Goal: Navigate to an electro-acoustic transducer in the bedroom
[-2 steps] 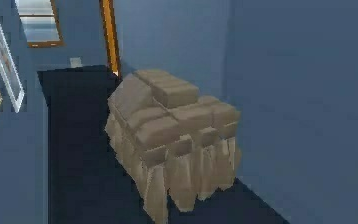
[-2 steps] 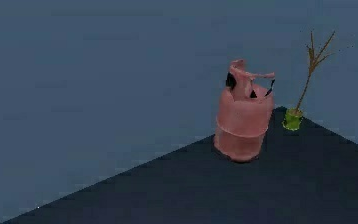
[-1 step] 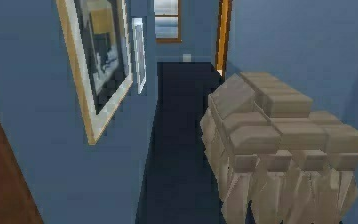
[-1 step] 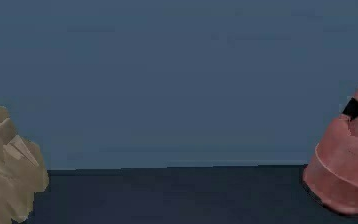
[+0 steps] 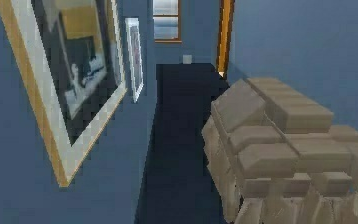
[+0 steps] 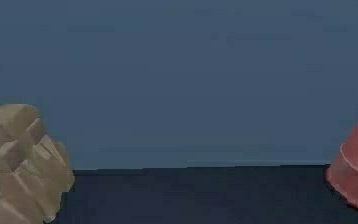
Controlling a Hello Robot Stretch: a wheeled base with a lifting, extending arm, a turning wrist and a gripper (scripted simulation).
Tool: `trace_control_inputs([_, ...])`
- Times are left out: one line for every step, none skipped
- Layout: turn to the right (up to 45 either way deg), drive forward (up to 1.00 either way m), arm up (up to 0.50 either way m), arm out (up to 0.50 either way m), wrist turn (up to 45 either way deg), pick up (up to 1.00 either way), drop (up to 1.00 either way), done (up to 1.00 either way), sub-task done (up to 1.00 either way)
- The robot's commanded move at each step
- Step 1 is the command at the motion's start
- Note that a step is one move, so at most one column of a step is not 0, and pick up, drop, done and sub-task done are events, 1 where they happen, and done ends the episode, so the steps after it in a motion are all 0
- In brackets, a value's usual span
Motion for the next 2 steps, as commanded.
trace_control_inputs([0.0,1.00,0.00,0.00,0.0,0.00,0.00,0.00,0.00])
trace_control_inputs([-3.0,0.00,0.00,0.00,0.0,0.00,0.00,0.00,0.00])
